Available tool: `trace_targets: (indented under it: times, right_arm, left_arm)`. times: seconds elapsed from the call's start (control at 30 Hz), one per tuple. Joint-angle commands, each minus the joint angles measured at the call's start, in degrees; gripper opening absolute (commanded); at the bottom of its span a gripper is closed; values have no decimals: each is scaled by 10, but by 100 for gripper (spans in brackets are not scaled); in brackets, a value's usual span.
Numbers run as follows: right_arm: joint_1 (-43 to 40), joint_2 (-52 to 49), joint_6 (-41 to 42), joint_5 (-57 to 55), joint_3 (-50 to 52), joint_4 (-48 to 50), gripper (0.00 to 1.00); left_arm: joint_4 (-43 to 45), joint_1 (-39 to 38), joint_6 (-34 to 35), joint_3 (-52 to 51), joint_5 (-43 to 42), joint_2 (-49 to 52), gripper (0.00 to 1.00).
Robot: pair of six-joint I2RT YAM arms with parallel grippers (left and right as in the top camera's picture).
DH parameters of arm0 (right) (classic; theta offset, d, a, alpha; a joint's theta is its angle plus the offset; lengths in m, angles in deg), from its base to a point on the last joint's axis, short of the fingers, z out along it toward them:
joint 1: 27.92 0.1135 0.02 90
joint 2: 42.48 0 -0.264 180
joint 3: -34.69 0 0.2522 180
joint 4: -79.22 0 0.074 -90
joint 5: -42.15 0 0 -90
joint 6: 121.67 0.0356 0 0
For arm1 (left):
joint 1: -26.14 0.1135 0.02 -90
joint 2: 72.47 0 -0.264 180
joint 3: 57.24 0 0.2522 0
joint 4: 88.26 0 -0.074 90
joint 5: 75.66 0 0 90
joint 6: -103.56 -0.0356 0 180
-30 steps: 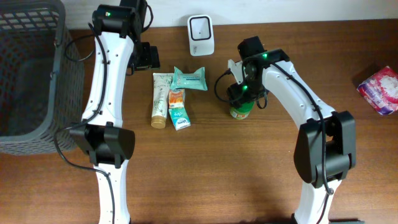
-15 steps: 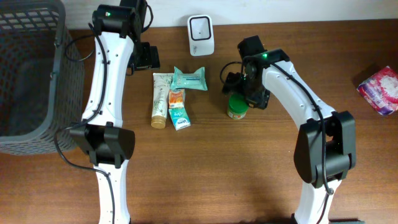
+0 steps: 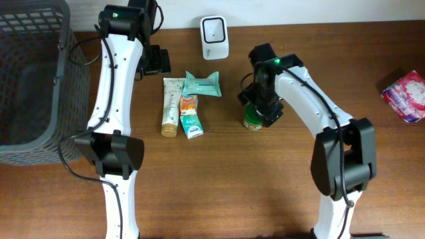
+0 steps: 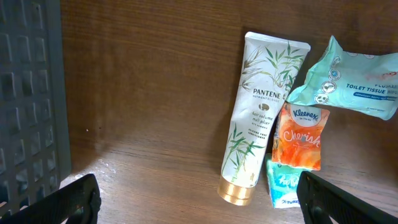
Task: Scan the item barcode
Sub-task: 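Lift the green jar off the table with the right gripper, then hold the green jar up in front of the scanner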
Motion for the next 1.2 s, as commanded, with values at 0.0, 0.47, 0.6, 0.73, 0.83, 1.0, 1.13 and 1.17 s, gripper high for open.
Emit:
trace_targets:
  times: [0.0, 0.47, 0.6, 0.73, 0.83, 1.0, 1.13, 1.17]
  right_arm:
    - [16, -23, 34, -32, -3, -1, 83]
    - [10, -35, 13, -58, -3, -1, 55]
    - [-4, -33, -32, -11, -16, -5, 50]
    - [-46, -31, -113, 128, -66, 8, 50]
    - [-74, -31, -109, 307, -95, 108, 50]
    - [-89, -31, 115, 585, -95, 412, 50]
    - [-103, -31, 160, 662, -95, 466, 50]
    - [-112, -31, 162, 693, -95, 469, 50]
  left_arm:
    - [0, 1, -9, -1, 8, -4, 99]
    - [0, 0, -9, -1, 8, -4, 99]
    - [0, 0, -9, -1, 8, -4, 99]
    - [0, 1, -9, -1, 8, -4, 99]
    - [0, 1, -9, -1, 8, -4, 99]
    - [0, 1, -9, -1, 8, -4, 99]
    - [0, 1, -9, -1, 8, -4, 99]
    - [0, 2, -9, -1, 8, -4, 99]
